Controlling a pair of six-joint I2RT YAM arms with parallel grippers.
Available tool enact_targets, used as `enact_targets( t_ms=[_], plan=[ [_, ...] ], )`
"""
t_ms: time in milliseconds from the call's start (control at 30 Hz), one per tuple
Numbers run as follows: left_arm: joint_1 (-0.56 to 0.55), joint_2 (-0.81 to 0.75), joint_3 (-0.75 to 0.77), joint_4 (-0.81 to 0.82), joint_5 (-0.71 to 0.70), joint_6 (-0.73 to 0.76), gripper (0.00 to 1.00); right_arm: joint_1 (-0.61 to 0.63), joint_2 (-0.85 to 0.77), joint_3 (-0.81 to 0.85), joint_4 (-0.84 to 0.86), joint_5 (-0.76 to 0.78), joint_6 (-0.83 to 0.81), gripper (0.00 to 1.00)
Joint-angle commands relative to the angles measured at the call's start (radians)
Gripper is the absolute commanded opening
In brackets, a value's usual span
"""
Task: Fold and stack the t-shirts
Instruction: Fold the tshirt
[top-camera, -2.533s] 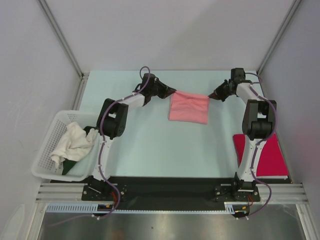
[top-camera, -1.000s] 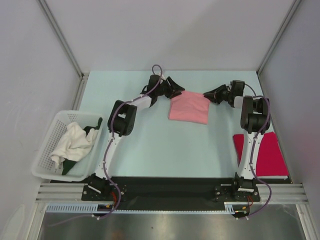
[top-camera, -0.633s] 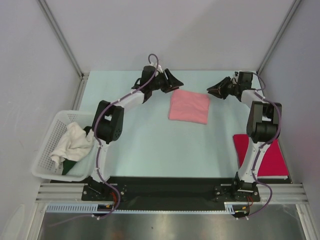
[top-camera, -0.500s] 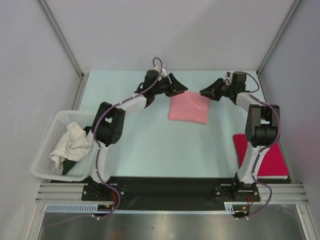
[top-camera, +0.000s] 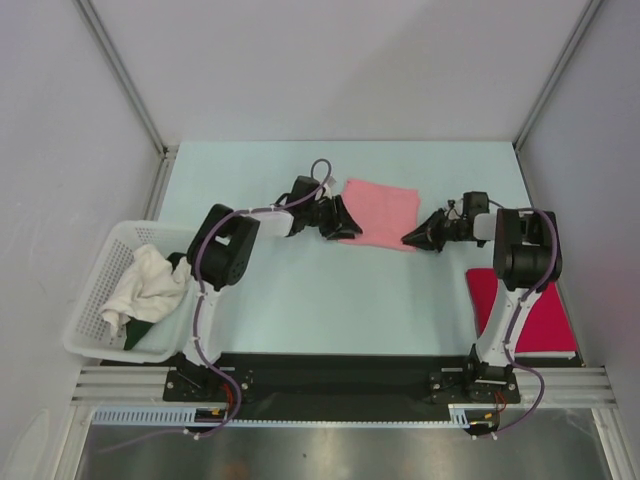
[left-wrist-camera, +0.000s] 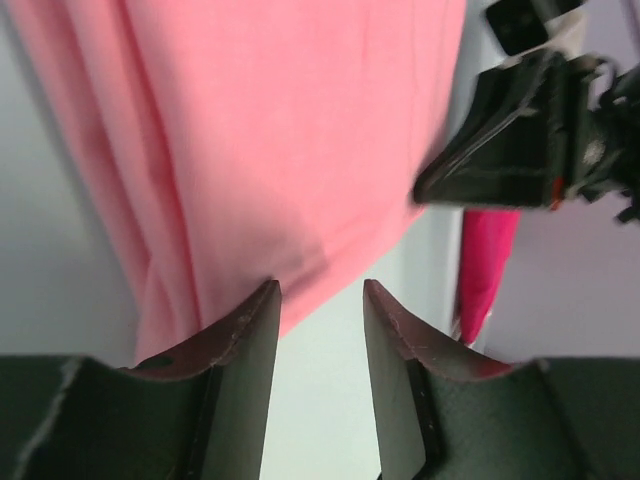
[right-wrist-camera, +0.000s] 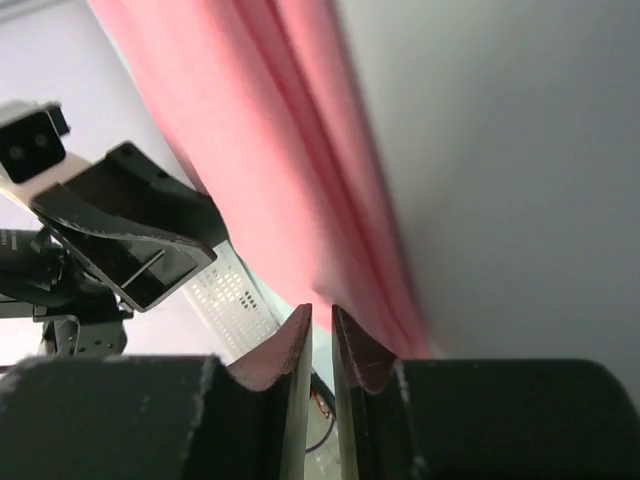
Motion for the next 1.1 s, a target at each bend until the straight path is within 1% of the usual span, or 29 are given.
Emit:
enact_targets(
  t_ms=[0,67,133,233,267,300,333,400,467,500,600,667,700,733,767,800,833,867,900,933,967,1000,1033,1067],
  plan=[
    [0.016,-0.105,0.027,-0.199,-0.028,0.184,0.45,-0.060,-0.133,0.002,-0.147,0.030,-0.127,0.19],
    [0.018,-0.165,0.031,-0.227,-0.045,0.209,0.46,-0.061,-0.211,0.021,-0.167,0.023,-0.115,0.20],
    [0.019,-0.193,0.030,-0.224,-0.053,0.194,0.47,-0.058,-0.227,0.038,-0.152,0.016,-0.076,0.21],
    [0.027,-0.194,0.005,-0.176,-0.039,0.116,0.48,-0.034,-0.178,0.082,-0.129,0.011,-0.046,0.22],
    [0.030,-0.185,-0.014,-0.105,-0.021,0.086,0.48,-0.025,-0.159,0.094,-0.121,0.010,-0.037,0.22],
    [0.035,-0.153,-0.024,-0.078,-0.012,0.036,0.48,-0.011,-0.124,0.099,-0.108,0.011,-0.026,0.22],
    [0.038,-0.141,-0.034,-0.052,-0.007,0.014,0.48,-0.003,-0.113,0.095,-0.063,0.014,-0.016,0.22],
    [0.046,-0.104,-0.087,0.028,-0.018,-0.047,0.48,0.006,-0.087,0.067,-0.026,0.025,0.001,0.22],
    [0.055,-0.098,-0.152,0.116,-0.038,-0.060,0.48,0.000,-0.066,0.042,-0.019,0.036,-0.017,0.23],
    [0.064,-0.099,-0.166,0.123,-0.062,-0.047,0.48,-0.005,-0.064,0.023,-0.020,0.048,-0.029,0.23],
    [0.090,-0.105,-0.194,0.117,-0.055,-0.017,0.49,-0.032,-0.108,-0.050,-0.048,0.071,-0.080,0.26],
    [0.107,-0.148,-0.215,0.082,-0.059,0.014,0.49,-0.052,-0.165,-0.086,-0.094,0.074,-0.101,0.27],
    [0.110,-0.179,-0.228,0.060,-0.096,0.054,0.49,-0.057,-0.191,-0.093,-0.113,0.072,-0.129,0.29],
    [0.111,-0.214,-0.246,0.047,-0.120,0.072,0.49,-0.060,-0.217,-0.100,-0.170,0.079,-0.150,0.30],
    [0.112,-0.327,-0.307,0.037,-0.162,0.086,0.50,-0.061,-0.280,-0.108,-0.205,0.117,-0.169,0.32],
    [0.108,-0.384,-0.344,0.040,-0.206,0.106,0.52,-0.061,-0.311,-0.117,-0.239,0.137,-0.190,0.37],
    [0.104,-0.503,-0.379,0.046,-0.296,0.106,0.57,-0.061,-0.343,-0.131,-0.274,0.160,-0.189,0.39],
    [0.096,-0.542,-0.437,0.049,-0.326,0.097,0.58,-0.061,-0.407,-0.167,-0.278,0.207,-0.180,0.43],
    [0.095,-0.584,-0.467,0.059,-0.344,0.048,0.59,-0.061,-0.432,-0.189,-0.264,0.217,-0.158,0.50],
    [0.092,-0.610,-0.493,0.089,-0.364,0.013,0.60,-0.061,-0.454,-0.206,-0.234,0.235,-0.117,0.53],
    [0.084,-0.649,-0.551,0.111,-0.371,-0.031,0.60,-0.058,-0.464,-0.235,-0.220,0.261,-0.091,0.55],
    [0.076,-0.664,-0.580,0.138,-0.384,-0.132,0.61,-0.055,-0.464,-0.243,-0.200,0.261,-0.071,0.56],
    [0.061,-0.676,-0.610,0.207,-0.404,-0.180,0.62,-0.049,-0.458,-0.246,-0.174,0.267,-0.034,0.56],
    [0.017,-0.681,-0.652,0.235,-0.459,-0.219,0.66,-0.043,-0.451,-0.243,-0.176,0.308,-0.025,0.56]
  ],
)
